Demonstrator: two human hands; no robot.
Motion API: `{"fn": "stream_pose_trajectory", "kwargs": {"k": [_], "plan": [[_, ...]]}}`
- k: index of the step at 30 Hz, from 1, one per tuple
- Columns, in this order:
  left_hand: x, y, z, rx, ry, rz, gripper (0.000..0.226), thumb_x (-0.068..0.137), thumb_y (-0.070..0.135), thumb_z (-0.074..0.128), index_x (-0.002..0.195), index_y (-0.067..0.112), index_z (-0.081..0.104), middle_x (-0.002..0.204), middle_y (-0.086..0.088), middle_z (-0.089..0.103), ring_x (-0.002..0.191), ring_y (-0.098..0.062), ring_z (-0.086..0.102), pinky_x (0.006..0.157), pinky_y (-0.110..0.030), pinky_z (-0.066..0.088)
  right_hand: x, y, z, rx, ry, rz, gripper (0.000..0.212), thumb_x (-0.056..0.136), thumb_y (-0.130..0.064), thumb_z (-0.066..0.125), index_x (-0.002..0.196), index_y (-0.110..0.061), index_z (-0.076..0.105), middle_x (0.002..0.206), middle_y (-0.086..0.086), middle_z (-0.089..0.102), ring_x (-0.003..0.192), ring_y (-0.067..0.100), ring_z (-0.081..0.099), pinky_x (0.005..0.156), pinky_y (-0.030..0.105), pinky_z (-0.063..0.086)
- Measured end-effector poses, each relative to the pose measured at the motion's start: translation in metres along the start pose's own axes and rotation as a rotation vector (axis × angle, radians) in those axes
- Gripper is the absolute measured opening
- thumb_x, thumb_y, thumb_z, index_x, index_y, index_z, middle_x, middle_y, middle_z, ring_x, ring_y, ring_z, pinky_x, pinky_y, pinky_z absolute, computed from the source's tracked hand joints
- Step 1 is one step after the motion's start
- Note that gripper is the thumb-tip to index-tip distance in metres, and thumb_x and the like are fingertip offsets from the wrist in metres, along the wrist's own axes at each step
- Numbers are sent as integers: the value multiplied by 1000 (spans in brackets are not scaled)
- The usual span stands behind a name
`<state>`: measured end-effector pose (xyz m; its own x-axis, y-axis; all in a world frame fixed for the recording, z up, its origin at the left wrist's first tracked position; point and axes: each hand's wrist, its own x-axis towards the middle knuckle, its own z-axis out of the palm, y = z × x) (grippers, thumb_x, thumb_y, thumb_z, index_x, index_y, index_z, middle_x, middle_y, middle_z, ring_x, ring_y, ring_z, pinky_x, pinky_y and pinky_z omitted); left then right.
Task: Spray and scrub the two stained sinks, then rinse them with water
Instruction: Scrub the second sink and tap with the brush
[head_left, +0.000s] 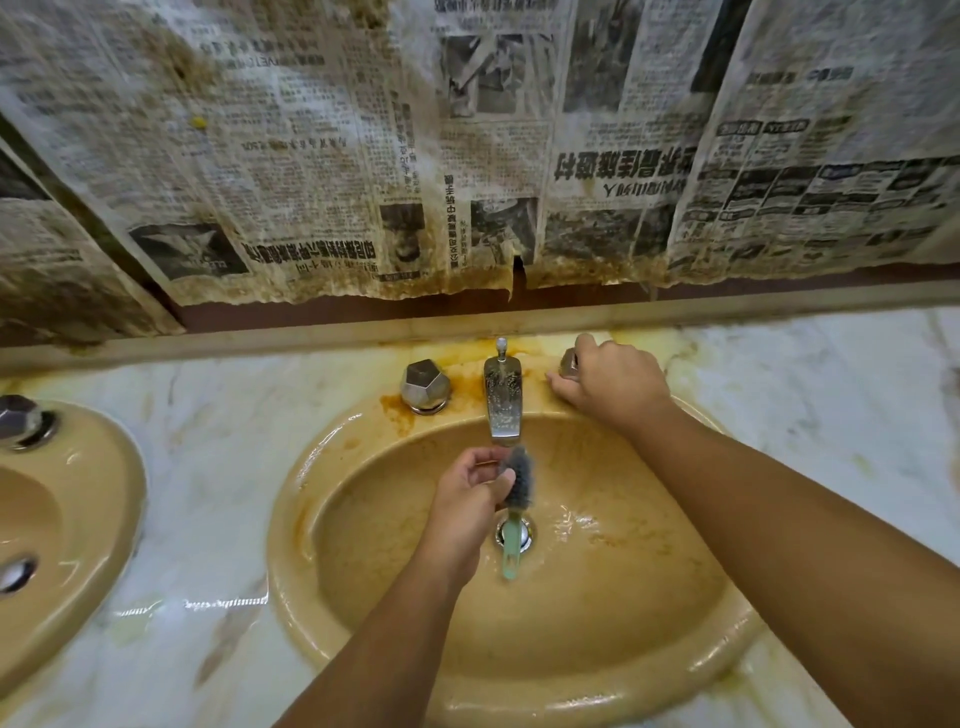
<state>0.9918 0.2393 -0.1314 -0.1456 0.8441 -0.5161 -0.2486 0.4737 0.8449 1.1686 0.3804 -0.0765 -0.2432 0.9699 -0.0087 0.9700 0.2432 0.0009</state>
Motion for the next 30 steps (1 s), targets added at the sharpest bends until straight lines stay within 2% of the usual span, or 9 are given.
{"fn": "stream_pose_trajectory", "kwargs": {"k": [5,12,14,16,18,22,25,28,30], "plan": [[-2,0,0,-9,0,1,25,96,-1,65,115,15,67,108,-15,75,99,-29,73,79,-32,58,6,-14,-1,71,20,195,53,97,-63,46,111,-14,64,100,5,70,96,28,66,70,35,37],[-12,5,-1,-54,-24,17,26,94,-2,67,116,11,65,106,-12,77,99,-27,75,83,-35,59,-20,-28,16,423,71,466,59,94,-68,53,120,-16,42,104,9,71,95,35,67,65,36,46],[-15,5,-2,-67,-22,15,26,93,-3,68,115,11,65,107,-12,77,97,-26,75,86,-38,60,-38,-30,22,542,101,457,58,97,-60,53,132,-16,37,114,10,69,99,36,67,65,37,48],[-20,6,-4,-75,-29,16,25,92,-3,69,113,11,64,106,-11,77,93,-22,74,86,-38,59,-61,-34,26,652,112,429,71,100,-53,53,154,-16,25,133,11,60,111,34,63,76,42,54],[-26,6,-7,-85,-39,19,25,92,-2,70,111,11,63,102,-8,77,91,-18,74,85,-37,59,-87,-40,29,704,131,368,77,101,-48,53,162,-19,16,136,9,55,114,28,60,86,43,54],[-41,8,-17,-102,-61,32,27,92,2,72,116,10,63,111,-11,76,98,-23,74,88,-39,60,-133,-60,27,959,-44,222,50,100,-40,62,147,-24,52,117,-5,65,93,6,61,78,22,48],[-56,12,-27,-121,-63,50,28,92,5,73,118,9,62,109,-11,77,96,-24,74,83,-38,60,-158,-69,18,1148,-196,112,39,98,-31,69,135,-34,60,110,-12,69,93,4,66,72,9,48],[-74,17,-37,-159,-60,78,29,92,9,74,118,9,63,108,-11,77,93,-23,74,73,-30,59,-169,-77,7,1204,-190,77,41,95,-28,73,134,-34,63,107,-9,73,93,0,68,77,12,52],[-86,18,-43,-176,-48,103,27,90,10,75,115,10,65,108,-11,77,94,-24,75,74,-30,58,-173,-82,-1,1216,-164,72,39,93,-28,75,131,-32,66,104,-7,74,94,2,69,83,19,55]]}}
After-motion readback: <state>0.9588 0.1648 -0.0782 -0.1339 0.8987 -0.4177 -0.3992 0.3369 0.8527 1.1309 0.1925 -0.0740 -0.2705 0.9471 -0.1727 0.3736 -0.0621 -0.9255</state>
